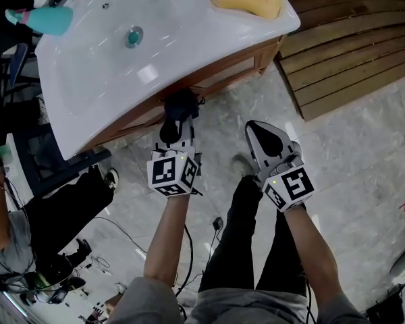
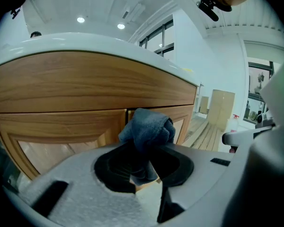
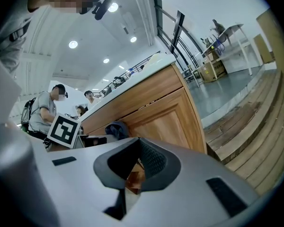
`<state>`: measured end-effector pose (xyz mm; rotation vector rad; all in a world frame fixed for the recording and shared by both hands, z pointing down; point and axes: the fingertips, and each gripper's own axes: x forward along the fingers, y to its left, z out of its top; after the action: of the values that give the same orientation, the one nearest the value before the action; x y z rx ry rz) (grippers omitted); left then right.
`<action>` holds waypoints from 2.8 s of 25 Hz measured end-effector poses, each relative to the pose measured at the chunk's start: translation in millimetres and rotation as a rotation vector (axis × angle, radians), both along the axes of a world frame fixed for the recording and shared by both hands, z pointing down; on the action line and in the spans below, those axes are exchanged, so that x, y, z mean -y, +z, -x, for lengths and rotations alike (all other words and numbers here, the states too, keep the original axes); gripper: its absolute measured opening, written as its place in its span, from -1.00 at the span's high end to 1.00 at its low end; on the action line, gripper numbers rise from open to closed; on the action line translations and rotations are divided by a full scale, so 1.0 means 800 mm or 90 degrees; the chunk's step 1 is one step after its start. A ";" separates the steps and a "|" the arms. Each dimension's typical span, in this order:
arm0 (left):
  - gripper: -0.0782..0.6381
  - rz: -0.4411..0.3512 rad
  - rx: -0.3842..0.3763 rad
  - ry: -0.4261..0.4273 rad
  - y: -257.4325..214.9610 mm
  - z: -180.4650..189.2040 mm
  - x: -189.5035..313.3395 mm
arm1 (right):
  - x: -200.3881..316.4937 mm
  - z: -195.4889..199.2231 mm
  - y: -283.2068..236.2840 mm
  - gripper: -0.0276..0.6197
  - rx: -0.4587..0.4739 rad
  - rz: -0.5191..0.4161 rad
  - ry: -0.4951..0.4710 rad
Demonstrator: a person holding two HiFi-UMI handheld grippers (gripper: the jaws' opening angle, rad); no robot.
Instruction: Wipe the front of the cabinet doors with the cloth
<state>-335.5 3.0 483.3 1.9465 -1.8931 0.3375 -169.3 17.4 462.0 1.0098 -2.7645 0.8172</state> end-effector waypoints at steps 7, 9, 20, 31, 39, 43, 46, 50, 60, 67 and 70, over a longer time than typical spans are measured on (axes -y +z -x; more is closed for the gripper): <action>0.52 0.005 -0.008 0.004 0.005 -0.010 0.006 | 0.005 -0.011 0.000 0.88 0.005 0.001 0.014; 0.52 0.008 -0.012 0.004 0.008 -0.014 0.011 | 0.007 -0.015 0.000 0.88 0.005 0.000 0.015; 0.52 0.019 -0.015 0.046 0.018 -0.054 0.040 | 0.014 -0.040 0.010 0.88 0.004 0.007 0.036; 0.52 0.020 -0.022 0.083 0.020 -0.105 0.074 | 0.036 -0.075 0.011 0.88 0.008 0.010 0.063; 0.52 0.021 -0.024 0.121 0.020 -0.149 0.100 | 0.054 -0.101 0.014 0.88 0.011 0.014 0.080; 0.52 0.021 -0.026 0.137 0.019 -0.170 0.114 | 0.062 -0.116 0.014 0.88 0.010 0.015 0.090; 0.52 0.020 -0.029 0.147 0.019 -0.186 0.123 | 0.069 -0.129 0.015 0.88 0.011 0.017 0.099; 0.52 0.023 -0.031 0.158 0.021 -0.205 0.135 | 0.074 -0.144 0.016 0.88 0.011 0.019 0.108; 0.52 0.035 -0.047 0.162 0.027 -0.231 0.150 | 0.075 -0.164 0.023 0.88 0.013 0.025 0.116; 0.52 0.021 -0.043 0.231 0.021 -0.278 0.163 | 0.065 -0.159 0.025 0.88 0.010 0.028 0.104; 0.52 0.012 -0.048 0.235 0.015 -0.284 0.157 | 0.057 -0.155 0.024 0.88 0.009 0.026 0.094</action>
<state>-108.3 -122.7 495.5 2.2593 -1.4731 0.3771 -45.0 -27.9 481.2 1.2172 -2.6983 0.8988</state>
